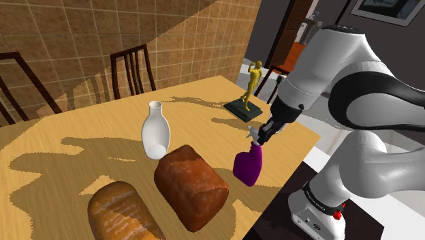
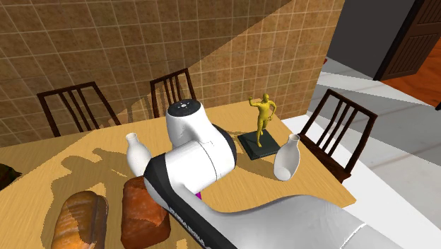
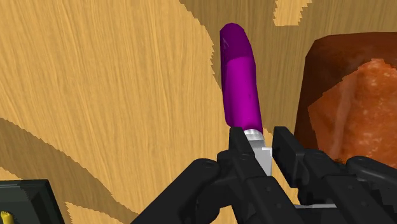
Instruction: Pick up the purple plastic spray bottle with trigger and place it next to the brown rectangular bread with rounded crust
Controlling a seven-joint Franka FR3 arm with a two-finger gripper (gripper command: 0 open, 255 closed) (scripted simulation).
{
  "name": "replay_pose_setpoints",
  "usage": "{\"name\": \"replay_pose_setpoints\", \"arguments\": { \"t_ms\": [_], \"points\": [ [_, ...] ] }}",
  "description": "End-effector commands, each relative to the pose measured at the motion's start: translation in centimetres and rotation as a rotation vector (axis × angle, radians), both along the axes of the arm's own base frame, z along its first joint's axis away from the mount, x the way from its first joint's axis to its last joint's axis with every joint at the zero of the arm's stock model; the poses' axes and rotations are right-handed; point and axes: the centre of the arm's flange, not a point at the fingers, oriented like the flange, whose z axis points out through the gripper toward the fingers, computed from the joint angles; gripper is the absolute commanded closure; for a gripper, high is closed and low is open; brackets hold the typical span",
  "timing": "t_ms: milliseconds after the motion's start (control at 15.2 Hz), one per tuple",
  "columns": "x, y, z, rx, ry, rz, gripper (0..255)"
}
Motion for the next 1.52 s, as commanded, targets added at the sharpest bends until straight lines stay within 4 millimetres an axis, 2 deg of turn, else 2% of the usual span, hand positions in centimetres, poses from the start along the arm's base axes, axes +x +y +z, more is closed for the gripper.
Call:
{"name": "replay_pose_setpoints", "arguments": {
  "t_ms": [0,528,594,924,1188,1452],
  "points": [
    [0.0,0.1,-1.5,0.000,-0.001,0.000,255],
    [0.0,0.1,-1.5,0.000,-0.001,0.000,255],
    [0.0,0.1,-1.5,0.000,-0.001,0.000,0],
    [0.0,0.1,-1.5,0.000,-0.001,0.000,0],
    [-0.6,0.1,3.5,0.000,-0.001,0.000,0],
    [-0.6,0.1,3.5,0.000,-0.001,0.000,0]
  ]
}}
